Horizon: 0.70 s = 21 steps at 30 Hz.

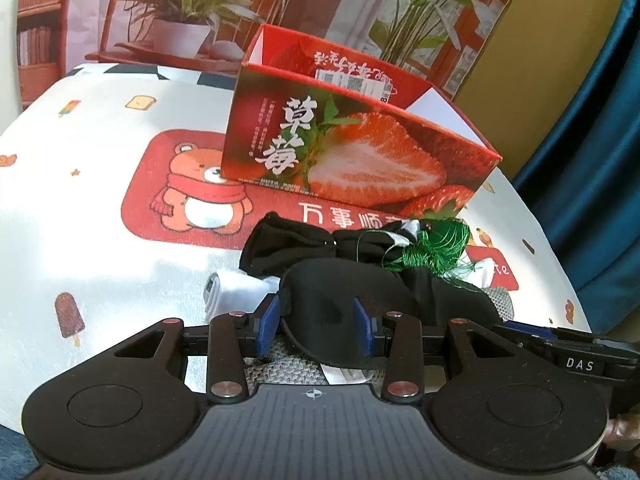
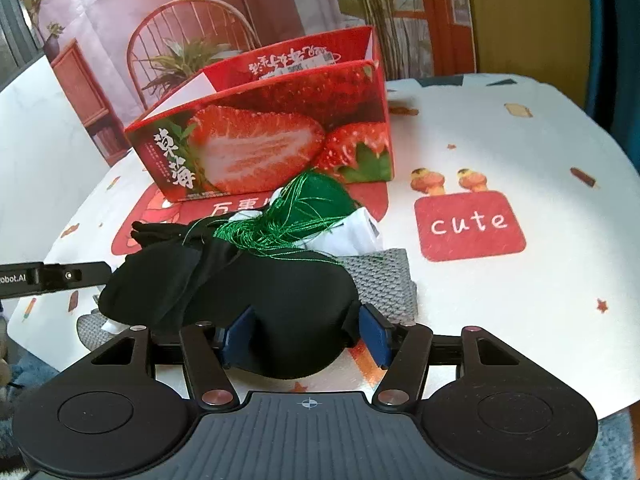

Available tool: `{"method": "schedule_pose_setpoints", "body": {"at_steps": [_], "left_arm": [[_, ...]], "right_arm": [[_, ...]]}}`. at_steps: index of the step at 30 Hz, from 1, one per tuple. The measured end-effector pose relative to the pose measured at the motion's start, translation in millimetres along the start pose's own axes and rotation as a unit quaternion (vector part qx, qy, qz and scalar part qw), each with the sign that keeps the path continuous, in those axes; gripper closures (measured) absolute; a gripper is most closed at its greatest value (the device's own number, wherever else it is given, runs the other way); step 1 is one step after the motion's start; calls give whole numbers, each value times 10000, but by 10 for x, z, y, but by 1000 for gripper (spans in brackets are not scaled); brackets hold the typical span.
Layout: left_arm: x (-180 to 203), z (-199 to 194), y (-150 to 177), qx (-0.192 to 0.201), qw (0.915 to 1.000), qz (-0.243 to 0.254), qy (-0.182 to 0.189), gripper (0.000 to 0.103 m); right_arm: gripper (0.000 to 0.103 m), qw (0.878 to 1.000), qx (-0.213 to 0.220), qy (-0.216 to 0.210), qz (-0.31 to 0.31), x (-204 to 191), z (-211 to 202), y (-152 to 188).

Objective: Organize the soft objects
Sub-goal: 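Move both grippers down to the black eye mask on the table, then close the left gripper on the eye mask edge while the right gripper grips its other edge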

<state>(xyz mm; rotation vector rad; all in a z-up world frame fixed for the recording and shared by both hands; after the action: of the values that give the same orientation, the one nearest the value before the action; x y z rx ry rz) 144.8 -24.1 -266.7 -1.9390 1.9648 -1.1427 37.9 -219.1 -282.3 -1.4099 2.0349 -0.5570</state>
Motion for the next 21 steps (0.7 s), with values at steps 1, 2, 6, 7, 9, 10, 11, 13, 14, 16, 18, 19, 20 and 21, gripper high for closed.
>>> {"method": "schedule_pose_setpoints", "body": {"at_steps": [1,2,6,7,9,10,11,13,14,16,18,19,20,21], "left_arm": [[0,10,10,-19,10000,2,2,61],[-1,22,20,-34,10000,-6,-2,61],[30,31,20,81,9998,162,-111,60],[34,36,13,128,9996,196,-138,60],[14,66,-13,162,9995,197,-209,60],[-10,85,-29,158,9995,148,-242,60],[-29,109,-43,138,9995,87,-256,59],[-54,169,-58,55,9998,-11,-210,58],[-46,203,-54,-4,9999,-20,-160,58],[-8,253,-26,-70,9999,57,-123,57],[24,264,13,-96,9998,146,-88,52],[30,263,28,-111,9998,148,-55,51],[27,257,39,-112,9998,135,-37,49],[16,254,47,-122,9999,105,-26,48]], "right_arm": [[47,10000,-7,-37,33,10,14,4],[47,10000,-11,-71,58,10,28,8],[46,9999,-10,-104,24,-7,49,2],[46,9999,-19,-104,26,-2,53,4],[46,9999,-47,-117,61,10,68,14],[46,9999,-53,-126,75,16,74,20],[46,9999,-58,-132,89,21,78,24],[46,9998,-61,-139,94,20,80,27],[46,9998,-62,-139,89,16,81,28],[46,9999,-67,-133,75,8,85,29],[46,9999,-82,-127,62,11,93,27],[46,9999,-85,-130,69,14,96,29],[46,9998,-89,-131,79,16,97,29],[46,9998,-96,-138,89,17,100,30]]}}
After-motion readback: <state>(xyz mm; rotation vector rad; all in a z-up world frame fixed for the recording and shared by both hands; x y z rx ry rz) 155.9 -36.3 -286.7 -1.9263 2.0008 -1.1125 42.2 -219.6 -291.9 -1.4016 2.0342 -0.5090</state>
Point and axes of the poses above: each gripper's, at about its wrist camera, not at the fingertips, and z roughly the way its jaws point, x to its right, y to its underside, the point moved 7 cm from there along z, roughly the way its jaws point, and after that the axes turned 8 degrees about -z, right-handed, at the moved point
